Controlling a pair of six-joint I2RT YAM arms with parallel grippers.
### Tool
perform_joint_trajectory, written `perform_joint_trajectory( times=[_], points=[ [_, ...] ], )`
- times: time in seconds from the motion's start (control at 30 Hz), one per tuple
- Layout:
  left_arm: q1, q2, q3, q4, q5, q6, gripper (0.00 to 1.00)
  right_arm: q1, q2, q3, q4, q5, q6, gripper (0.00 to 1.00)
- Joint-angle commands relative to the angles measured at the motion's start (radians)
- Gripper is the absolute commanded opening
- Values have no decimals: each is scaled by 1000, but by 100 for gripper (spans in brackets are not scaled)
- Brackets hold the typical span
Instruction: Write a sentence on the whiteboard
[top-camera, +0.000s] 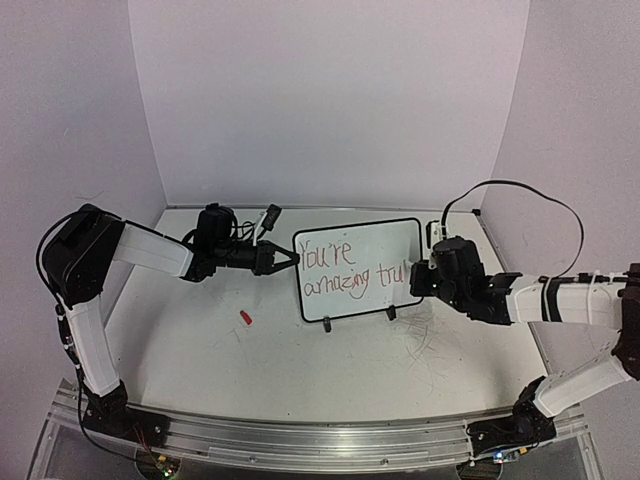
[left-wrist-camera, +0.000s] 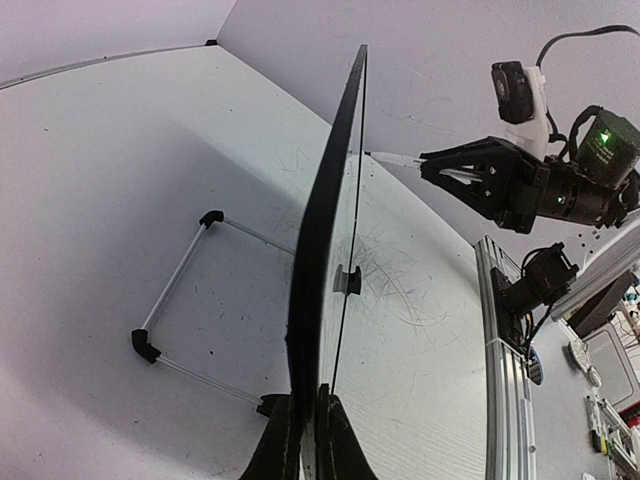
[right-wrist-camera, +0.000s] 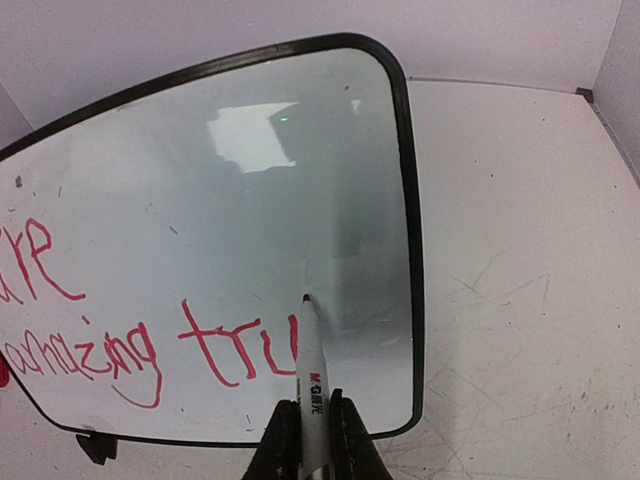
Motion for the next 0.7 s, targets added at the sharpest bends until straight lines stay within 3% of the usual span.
perform_joint_trajectory(
  times=[0.0, 0.67],
  points=[
    [-13, -8, 19, -60, 3, 26, 0, -20, 22, 59, 35, 12, -23, 0],
    [-13, -6, 16, -62, 2, 28, 0, -27, 51, -26, 22, -25, 48, 0]
  ],
)
